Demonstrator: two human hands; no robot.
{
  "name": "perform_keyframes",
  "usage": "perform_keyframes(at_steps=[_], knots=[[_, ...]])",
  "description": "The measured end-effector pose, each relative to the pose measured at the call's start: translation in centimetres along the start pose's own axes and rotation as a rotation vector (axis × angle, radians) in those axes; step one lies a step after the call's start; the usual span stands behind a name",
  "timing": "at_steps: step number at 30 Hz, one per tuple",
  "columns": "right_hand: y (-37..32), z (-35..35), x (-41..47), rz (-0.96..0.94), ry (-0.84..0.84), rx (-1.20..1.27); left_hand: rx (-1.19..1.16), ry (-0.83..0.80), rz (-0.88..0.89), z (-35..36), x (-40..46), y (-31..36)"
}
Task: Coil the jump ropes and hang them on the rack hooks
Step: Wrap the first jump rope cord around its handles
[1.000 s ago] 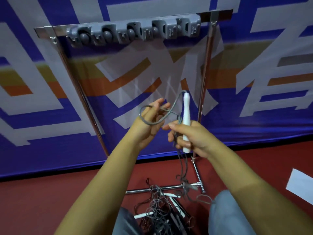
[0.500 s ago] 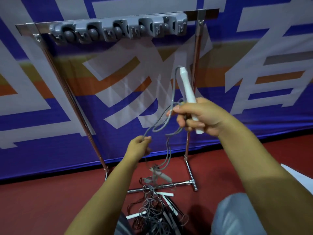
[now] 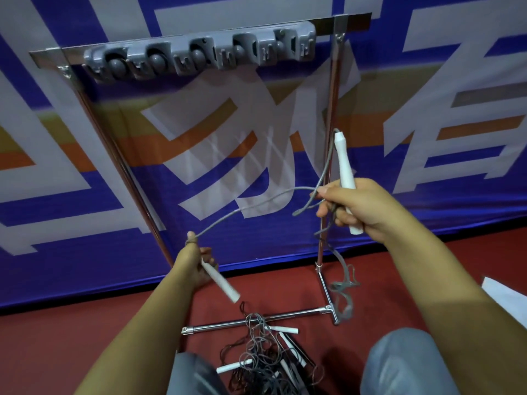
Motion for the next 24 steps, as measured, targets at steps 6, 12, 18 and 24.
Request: perform_keyframes(at_steps=[6, 12, 18, 24], knots=[[3.0, -0.1, 1.2, 0.167, 0.033, 0.041, -0.002, -0.408, -0.167, 5.7, -4.4, 0.5], [5.5, 0.8, 0.6, 0.371, -0.116, -0.244, -0.274, -0.716, -0.209, 10.6, -10.9, 2.2], [2.6, 1.8, 0.2, 0.167, -0.118, -0.365, -0.253, -0.666, -0.111, 12.8, -13.6, 2.8], [3.5, 4.9, -1.4, 0.151, -0.151, -0.035, -0.129, -0.714, -0.103, 13.2, -14.5, 2.3]])
Point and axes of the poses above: each hand's wrist, its own x-axis towards the middle knuckle, its own z-axis out of the palm, y = z × x, the point moved 7 cm from there along x, towards the middle knuckle, and after that the axes turned 1 degree about z, right-handed, at the moved point
